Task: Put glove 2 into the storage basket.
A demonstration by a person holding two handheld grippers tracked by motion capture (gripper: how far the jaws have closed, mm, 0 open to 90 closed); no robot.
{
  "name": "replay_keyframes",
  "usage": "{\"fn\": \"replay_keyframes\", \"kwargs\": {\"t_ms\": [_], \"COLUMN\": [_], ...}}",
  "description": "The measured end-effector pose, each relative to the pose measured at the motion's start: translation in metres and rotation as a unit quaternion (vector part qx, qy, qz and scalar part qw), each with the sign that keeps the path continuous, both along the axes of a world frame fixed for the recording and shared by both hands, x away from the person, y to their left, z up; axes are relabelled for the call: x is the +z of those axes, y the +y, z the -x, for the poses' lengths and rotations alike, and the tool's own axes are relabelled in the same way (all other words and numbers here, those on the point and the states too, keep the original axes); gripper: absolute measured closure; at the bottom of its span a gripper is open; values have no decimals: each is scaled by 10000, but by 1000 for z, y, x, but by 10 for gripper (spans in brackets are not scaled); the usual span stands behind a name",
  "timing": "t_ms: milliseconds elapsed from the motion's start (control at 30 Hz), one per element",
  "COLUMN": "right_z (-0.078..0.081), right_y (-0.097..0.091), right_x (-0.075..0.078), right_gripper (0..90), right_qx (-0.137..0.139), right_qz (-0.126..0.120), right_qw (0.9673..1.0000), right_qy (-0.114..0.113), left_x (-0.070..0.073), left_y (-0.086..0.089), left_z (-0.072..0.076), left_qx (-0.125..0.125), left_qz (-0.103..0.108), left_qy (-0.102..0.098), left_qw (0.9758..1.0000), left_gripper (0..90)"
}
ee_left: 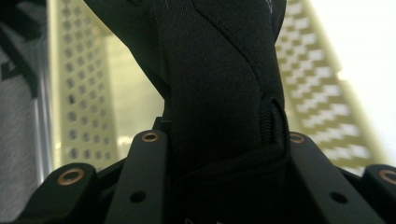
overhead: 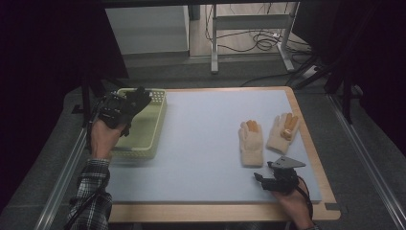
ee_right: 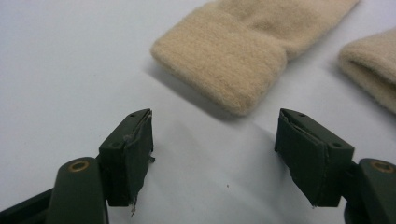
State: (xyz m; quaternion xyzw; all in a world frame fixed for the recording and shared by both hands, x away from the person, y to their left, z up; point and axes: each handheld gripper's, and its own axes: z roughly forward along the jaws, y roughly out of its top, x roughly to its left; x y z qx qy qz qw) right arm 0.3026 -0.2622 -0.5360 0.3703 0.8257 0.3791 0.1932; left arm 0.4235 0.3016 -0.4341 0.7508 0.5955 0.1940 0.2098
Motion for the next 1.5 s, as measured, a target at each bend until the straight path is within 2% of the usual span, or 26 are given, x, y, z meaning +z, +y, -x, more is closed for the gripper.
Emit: {"fn": "replay_keyframes", "kwargs": {"t_ms": [33, 167, 200, 233, 433, 467, 500, 567, 633, 667, 700, 833, 900, 967, 1000, 1033, 1067, 1100, 1133, 1167, 1233, 1333, 1400, 1433, 1467, 1500], "right_z": [0, 0, 0, 0, 0, 0, 0, 0, 0, 0, 0, 0, 0, 0, 0, 0, 0, 0, 0, 0, 0, 0, 0, 0, 0, 0], "right_y": [0, 0, 0, 0, 0, 0, 0, 0, 0, 0, 0, 0, 0, 0, 0, 0, 0, 0, 0, 0, 0, 0, 0, 0, 0, 0], "right_x": [0, 0, 0, 0, 0, 0, 0, 0, 0, 0, 0, 0, 0, 0, 0, 0, 0, 0, 0, 0, 0, 0, 0, 0, 0, 0], "right_gripper": [275, 275, 275, 275, 275, 275, 275, 275, 275, 275, 275, 274, 274, 274, 274, 273, 273, 273, 274, 274, 273, 273, 273, 273, 273, 273], "right_qx": [0, 2, 2, -1, -1, 0, -3, -4, -3, -2, -2, -2, -3, -3, 2, 2, 2, 2, 3, 3, 3, 2, 3, 3, 2, 3], "right_qz": [0, 1, 1, -3, 0, 1, -1, -3, -3, -6, -7, -8, -13, -12, -11, -10, -10, -10, -9, -9, -9, -9, -8, -8, -8, -8], "right_qw": [10000, 10000, 10000, 10000, 10000, 10000, 10000, 10000, 10000, 10000, 10000, 10000, 10000, 10000, 10000, 10000, 10000, 10000, 10000, 10000, 10000, 10000, 10000, 10000, 10000, 10000], "right_qy": [0, -2, -2, 0, -2, -4, -1, -1, -2, -3, -3, -2, -1, -2, -4, -3, -3, -4, -4, -4, -6, -6, -6, -6, -6, -6], "left_x": [0, -26, -26, -33, -48, -55, -55, -65, -68, -75, -79, -76, -70, -60, -55, -45, -45, -36, -33, -33, -27, -26, -24, -24, -24, -22], "left_y": [0, 15, 15, 18, 19, 15, 15, 13, 13, 15, 16, 16, 15, 17, 19, 23, 23, 27, 28, 28, 30, 28, 24, 24, 21, 13], "left_z": [0, -19, -19, -26, -41, -46, -46, -51, -52, -55, -56, -55, -52, -48, -45, -39, -39, -33, -29, -29, -20, -12, -6, -6, -2, 5], "left_qx": [0, 282, 282, 336, 421, 408, 408, 399, 439, 413, 424, 345, 243, 175, 140, 82, 82, 24, -11, -11, -134, -248, -404, -404, -475, -700], "left_qz": [0, -238, -238, -302, -344, -565, -565, -842, -886, -883, -860, -651, -624, -506, -383, -147, -147, 74, 188, 188, 358, 522, 723, 723, 822, 936], "left_qy": [0, 449, 449, 571, 727, 847, 847, 956, 1009, 1242, 1355, 1399, 1340, 1178, 1095, 882, 882, 647, 538, 538, 286, 105, -44, -44, -120, -271], "left_qw": [10000, 9983, 9983, 9973, 9959, 9940, 9940, 9910, 9900, 9875, 9861, 9874, 9887, 9916, 9932, 9960, 9960, 9979, 9984, 9984, 9989, 9983, 9966, 9966, 9954, 9928], "left_gripper": [671, 669, 669, 669, 664, 662, 659, 646, 634, 557, 479, 178, 139, 85, 60, 53, 48, 47, 47, 46, 45, 37, 31, 28, 28, 23]}}
